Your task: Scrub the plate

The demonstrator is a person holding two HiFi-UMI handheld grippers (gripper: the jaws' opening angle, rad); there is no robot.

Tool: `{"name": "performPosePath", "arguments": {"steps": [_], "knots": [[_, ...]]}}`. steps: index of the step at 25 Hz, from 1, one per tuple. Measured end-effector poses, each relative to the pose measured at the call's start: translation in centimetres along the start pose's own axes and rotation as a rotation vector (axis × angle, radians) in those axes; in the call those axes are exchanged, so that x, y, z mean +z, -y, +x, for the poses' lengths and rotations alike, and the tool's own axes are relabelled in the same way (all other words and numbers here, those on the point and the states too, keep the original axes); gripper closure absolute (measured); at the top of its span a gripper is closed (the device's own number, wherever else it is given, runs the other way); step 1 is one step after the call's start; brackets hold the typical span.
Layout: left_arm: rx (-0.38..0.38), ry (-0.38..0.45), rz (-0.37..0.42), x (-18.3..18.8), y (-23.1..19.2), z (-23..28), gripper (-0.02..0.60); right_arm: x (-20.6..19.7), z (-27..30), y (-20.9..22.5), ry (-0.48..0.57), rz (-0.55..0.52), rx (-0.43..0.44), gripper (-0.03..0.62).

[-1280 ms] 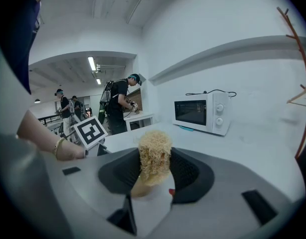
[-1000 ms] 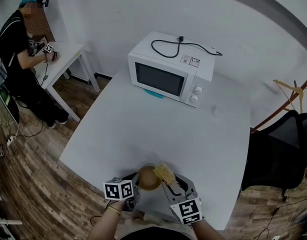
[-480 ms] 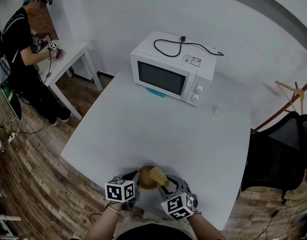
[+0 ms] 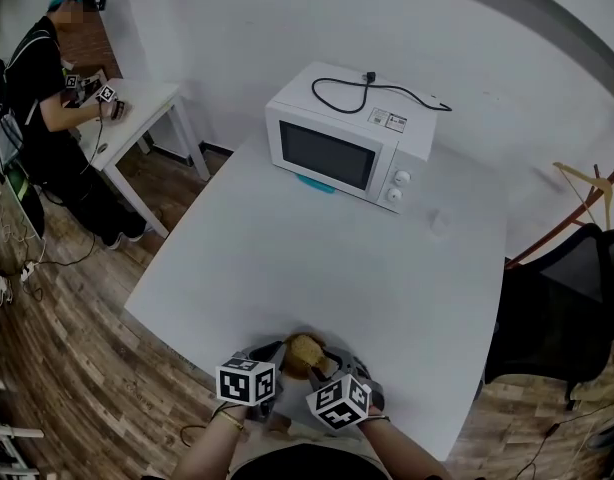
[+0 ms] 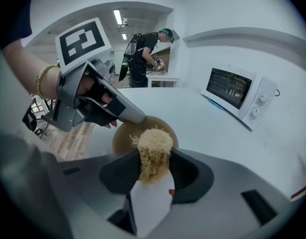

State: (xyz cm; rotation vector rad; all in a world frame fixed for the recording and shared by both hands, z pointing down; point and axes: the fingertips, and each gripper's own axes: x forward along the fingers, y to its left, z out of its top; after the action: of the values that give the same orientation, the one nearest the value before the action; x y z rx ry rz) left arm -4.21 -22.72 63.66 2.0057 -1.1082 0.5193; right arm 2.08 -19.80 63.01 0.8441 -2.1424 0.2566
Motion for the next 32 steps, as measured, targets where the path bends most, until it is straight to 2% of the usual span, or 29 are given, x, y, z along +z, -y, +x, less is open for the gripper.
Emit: {"name": "performPosePath", "arguments": {"steps": [7,15,19,25,32], "knots": [[0.012,0.002,0.025,0.1,-0.3,-0.4,0.552,1.3,0.5,-1.3,0.022,0.009,0.056,0.425],[0.051,0.013,0.029,0.3,-1.0,-0.6,0.552,1.4,-0.1,-3.8,0.023,-0.063,0.135,0.427],[0.047,0.006,0.043,0.0,-0.9,-0.7,0.552,0.8,-0.6,-3.9,0.01,-0.095,0.131,0.427],[0.022,-0.016,0.056,-0.9,-0.2,-1.0,0.552,-0.6,-1.1,-2.0,-0.039,-0.12,0.079,0.427],[0.012,-0.017,0.07,-0.4,0.2,-0.8,0.552,0.5,-0.8,-0.7,-0.04,-0.15,0.068,0.427]]}}
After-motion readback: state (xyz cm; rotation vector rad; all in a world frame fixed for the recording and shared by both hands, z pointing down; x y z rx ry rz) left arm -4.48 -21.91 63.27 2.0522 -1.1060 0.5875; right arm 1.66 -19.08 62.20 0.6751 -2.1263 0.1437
